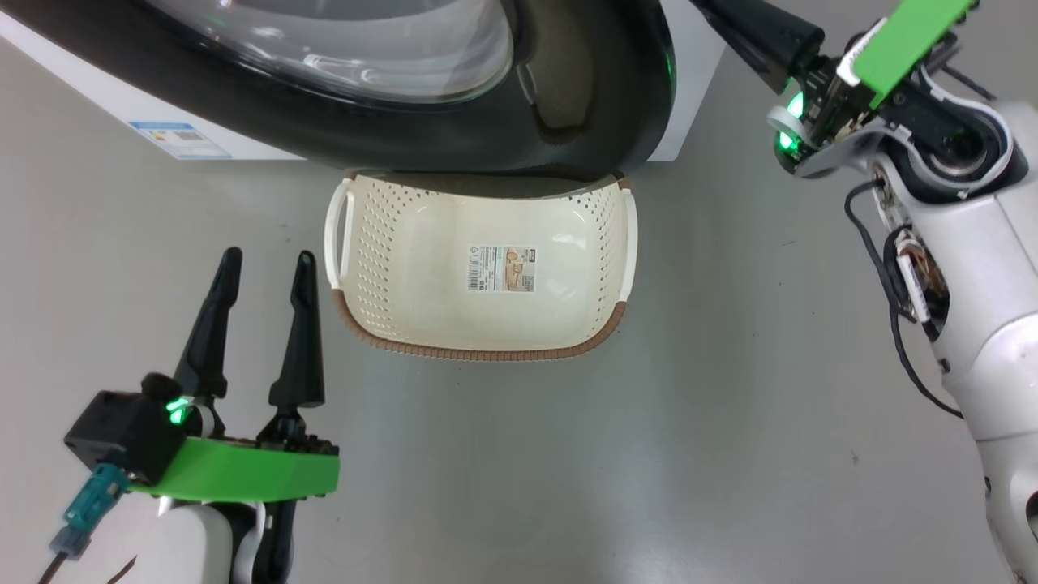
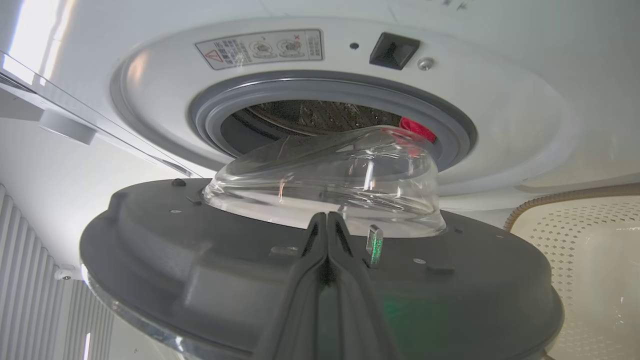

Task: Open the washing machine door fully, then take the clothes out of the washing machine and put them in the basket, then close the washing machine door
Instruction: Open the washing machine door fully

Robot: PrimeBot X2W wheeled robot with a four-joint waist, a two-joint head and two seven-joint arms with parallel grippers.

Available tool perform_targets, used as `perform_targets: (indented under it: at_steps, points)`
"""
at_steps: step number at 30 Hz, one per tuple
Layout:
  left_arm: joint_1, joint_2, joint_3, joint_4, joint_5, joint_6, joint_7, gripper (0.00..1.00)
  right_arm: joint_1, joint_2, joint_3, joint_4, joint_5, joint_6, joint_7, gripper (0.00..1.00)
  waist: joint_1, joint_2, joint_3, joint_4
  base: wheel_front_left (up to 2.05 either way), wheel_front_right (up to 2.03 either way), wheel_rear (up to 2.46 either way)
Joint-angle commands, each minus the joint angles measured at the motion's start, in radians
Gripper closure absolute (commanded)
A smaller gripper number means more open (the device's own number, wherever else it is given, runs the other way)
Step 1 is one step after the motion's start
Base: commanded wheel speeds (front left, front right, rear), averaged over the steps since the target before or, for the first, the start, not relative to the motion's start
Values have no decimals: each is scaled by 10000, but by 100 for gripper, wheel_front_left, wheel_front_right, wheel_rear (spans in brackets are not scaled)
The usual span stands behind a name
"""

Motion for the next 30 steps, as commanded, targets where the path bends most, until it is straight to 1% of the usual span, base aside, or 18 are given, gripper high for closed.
perform_targets:
  at_steps: [1,7,14,20,30]
  points:
    - [15,237,272,-199,81,-54,-49,0,-259,241,20,-127,197,67,409,100,0,0,8,31,0,0,0]
    - [12,237,320,-124,-107,-54,-49,0,-539,393,213,-27,168,67,1568,100,0,0,-11,113,0,0,0]
    - [57,237,343,-55,-164,-52,-49,0,-287,511,533,-218,-326,67,2191,100,0,0,-232,232,0,0,0]
    - [248,237,450,72,-168,80,-49,0,338,661,761,-677,-646,67,2523,100,0,0,-654,334,0,0,0]
    - [686,237,520,273,-237,267,-49,0,1442,921,1199,-854,-1033,67,2722,100,0,0,-1435,521,0,0,0]
